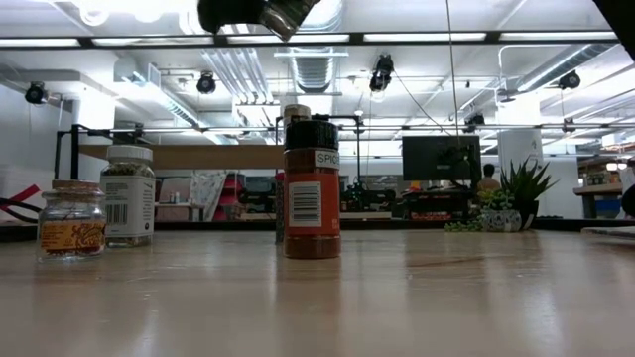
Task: Shelf spices
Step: Put the green seasoning bottle on the shelf
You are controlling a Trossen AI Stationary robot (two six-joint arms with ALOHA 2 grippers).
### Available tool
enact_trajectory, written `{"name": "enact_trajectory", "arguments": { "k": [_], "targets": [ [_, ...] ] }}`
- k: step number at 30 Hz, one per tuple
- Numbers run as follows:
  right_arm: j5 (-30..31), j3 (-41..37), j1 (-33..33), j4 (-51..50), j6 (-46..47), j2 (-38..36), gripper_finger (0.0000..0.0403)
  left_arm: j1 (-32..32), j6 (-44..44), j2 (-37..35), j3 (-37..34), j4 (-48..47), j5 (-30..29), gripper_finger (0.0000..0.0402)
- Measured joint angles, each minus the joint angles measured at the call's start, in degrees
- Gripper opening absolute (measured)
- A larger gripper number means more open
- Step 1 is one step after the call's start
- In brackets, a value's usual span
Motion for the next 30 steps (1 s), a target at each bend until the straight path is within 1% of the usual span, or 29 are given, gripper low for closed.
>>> {"name": "enact_trajectory", "arguments": {
  "k": [5, 11, 15, 22, 24, 28, 30],
  "targets": [
    [-0.20, -0.02, 0.02, -0.49, 0.61, 0.14, 0.0179, 0.62, 1.83, 3.09, 2.27, -1.00, 0.63, 0.0248],
    [-0.27, 0.12, 0.18, -1.32, 1.42, -0.02, 0.0179, 1.10, 4.31, 3.94, 5.84, -4.36, 0.39, 0.0235],
    [-0.69, 0.13, 0.35, -1.46, 1.73, -0.10, 0.0179, 1.59, 4.27, 3.94, 7.20, -7.00, 0.76, 0.0226],
    [-0.62, 0.08, 0.57, -1.07, 2.60, -0.05, 0.0183, 1.70, 2.35, 4.09, 7.28, -7.38, 1.75, 0.0196],
    [-0.89, 0.04, 0.55, -0.79, 3.46, -0.03, 0.0204, 1.70, 2.46, 4.09, 7.28, -7.55, 1.84, 0.0189],
    [-1.60, 0.00, 0.66, -0.76, 4.13, 0.01, 0.0265, 1.70, 2.98, 4.09, 7.34, -8.41, 1.69, 0.0189],
    [-1.71, 0.00, 0.73, -0.74, 4.50, 0.01, 0.0288, 1.72, 2.95, 4.09, 7.41, -8.52, 1.55, 0.0189]
  ]
}}
